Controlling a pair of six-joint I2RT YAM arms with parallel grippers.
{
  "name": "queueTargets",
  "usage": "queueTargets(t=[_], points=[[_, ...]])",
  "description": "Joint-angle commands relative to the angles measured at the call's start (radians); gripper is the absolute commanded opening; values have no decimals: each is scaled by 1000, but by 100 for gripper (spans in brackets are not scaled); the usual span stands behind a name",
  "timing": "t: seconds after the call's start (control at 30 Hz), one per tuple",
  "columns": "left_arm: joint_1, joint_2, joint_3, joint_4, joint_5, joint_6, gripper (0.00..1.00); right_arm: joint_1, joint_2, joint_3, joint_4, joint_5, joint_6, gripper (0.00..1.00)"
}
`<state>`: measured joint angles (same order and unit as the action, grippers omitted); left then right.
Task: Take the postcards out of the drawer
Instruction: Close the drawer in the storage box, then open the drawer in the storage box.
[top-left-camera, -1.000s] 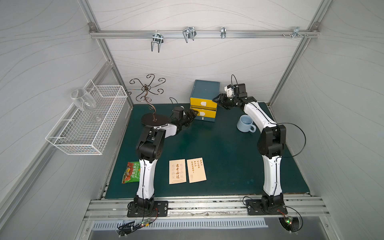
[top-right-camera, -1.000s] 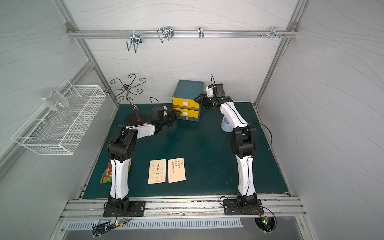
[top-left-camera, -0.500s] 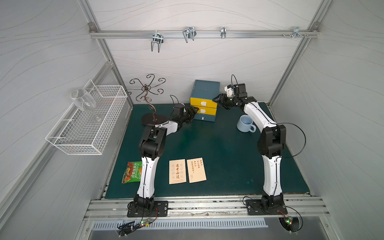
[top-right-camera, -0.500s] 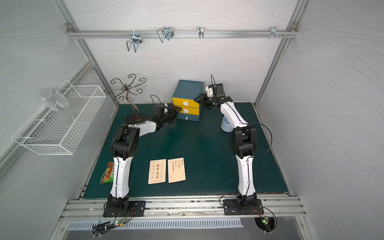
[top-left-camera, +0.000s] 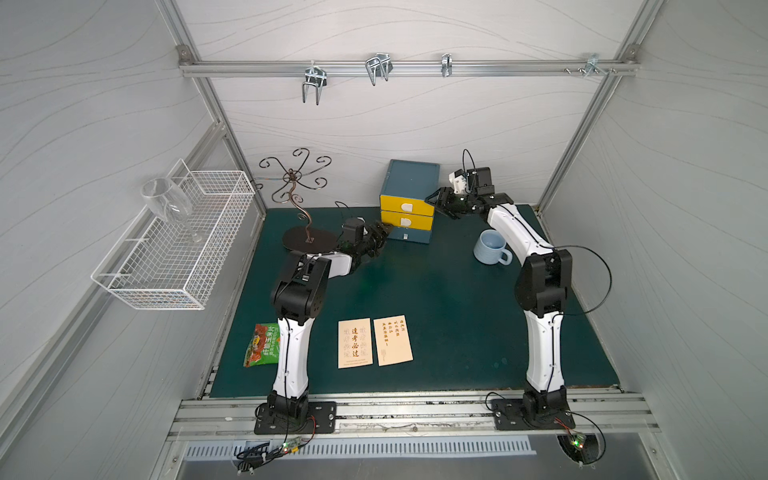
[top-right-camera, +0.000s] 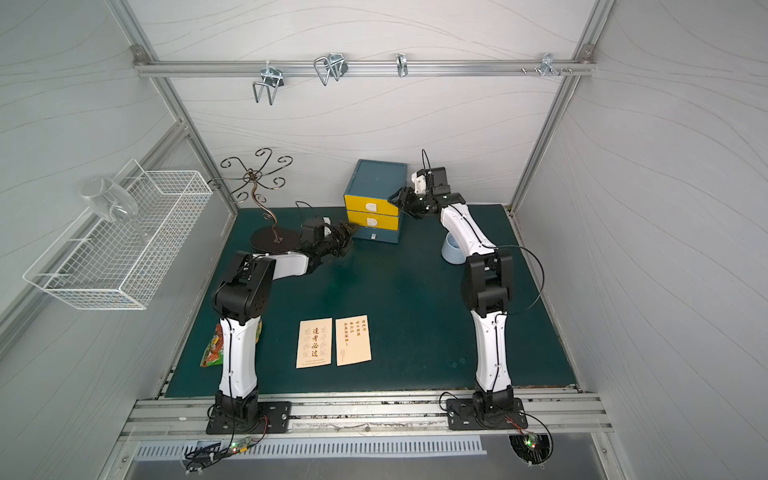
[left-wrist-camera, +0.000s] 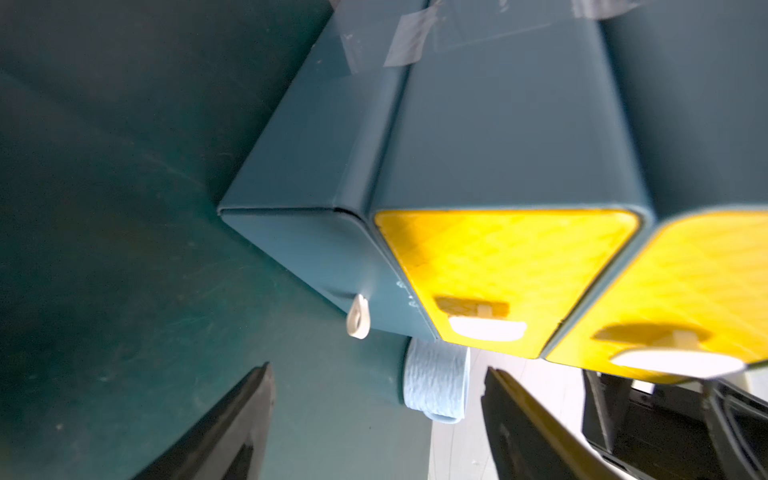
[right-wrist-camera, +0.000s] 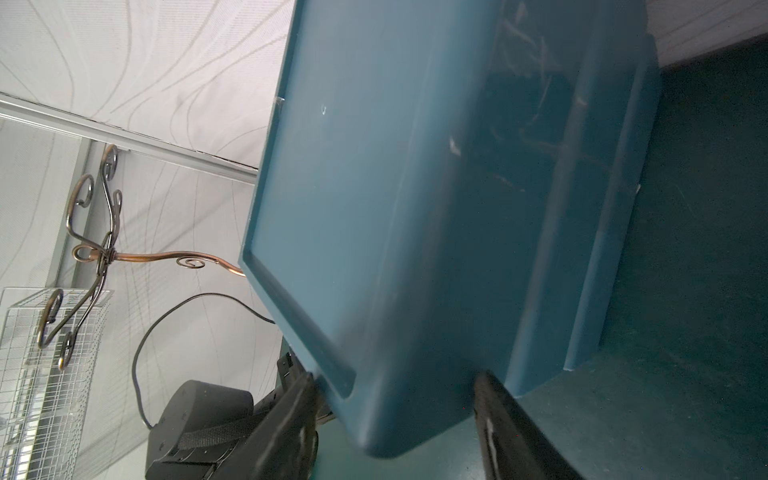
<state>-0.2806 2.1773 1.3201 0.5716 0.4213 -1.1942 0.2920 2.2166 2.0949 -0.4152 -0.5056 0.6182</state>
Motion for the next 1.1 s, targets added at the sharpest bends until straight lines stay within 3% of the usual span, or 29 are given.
queueTargets(t=[0.0,0.37,0.7,1.07], points=[[-19,-36,-8,109,14,-21,84,-5,14,-35,-37,31,13,61],[-61,122,-19,380,13,-191,82,-5,0,-48,-35,28,12,61],[-78,167,-28,413,-53,-183,82,-6,1,-61,-34,27,13,61],[-122,235,-34,515,-215,-227,81,-5,0,-59,-34,29,12,61]])
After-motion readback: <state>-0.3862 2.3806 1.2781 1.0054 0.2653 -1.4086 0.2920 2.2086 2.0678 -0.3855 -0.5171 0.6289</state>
